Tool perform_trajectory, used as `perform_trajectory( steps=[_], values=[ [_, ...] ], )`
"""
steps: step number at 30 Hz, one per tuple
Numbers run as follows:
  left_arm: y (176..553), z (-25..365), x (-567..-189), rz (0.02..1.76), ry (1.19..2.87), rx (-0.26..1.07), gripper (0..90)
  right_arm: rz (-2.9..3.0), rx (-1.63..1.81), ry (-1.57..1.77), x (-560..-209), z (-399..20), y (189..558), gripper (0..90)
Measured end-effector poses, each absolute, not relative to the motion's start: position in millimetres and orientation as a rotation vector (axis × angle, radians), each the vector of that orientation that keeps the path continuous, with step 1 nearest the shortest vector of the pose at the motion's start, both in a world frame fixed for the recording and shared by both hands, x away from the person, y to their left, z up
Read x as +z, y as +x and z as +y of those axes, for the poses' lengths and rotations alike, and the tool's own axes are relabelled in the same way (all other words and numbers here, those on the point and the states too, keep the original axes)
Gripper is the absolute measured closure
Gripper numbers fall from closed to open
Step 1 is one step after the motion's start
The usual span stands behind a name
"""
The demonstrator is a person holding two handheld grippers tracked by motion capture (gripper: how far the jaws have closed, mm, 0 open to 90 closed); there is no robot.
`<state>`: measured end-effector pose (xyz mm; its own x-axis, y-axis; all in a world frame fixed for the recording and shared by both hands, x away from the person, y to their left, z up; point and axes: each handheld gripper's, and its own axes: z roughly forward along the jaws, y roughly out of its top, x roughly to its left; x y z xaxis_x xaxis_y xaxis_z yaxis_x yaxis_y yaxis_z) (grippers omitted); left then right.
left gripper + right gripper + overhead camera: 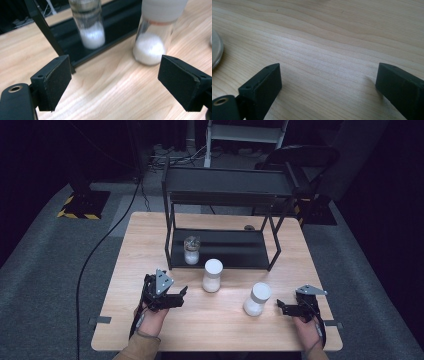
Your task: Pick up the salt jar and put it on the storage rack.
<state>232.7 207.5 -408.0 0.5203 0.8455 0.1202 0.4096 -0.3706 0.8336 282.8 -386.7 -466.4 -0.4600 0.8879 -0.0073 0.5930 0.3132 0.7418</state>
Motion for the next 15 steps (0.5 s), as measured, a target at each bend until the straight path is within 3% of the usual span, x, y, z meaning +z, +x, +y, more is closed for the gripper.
perform_trajectory(
  steps=[15],
  values=[
    [240,209,-436,1.101,2.054,0.653,10.7,2.168,0.956,1.316,-466,-386,282,6.2]
  ],
)
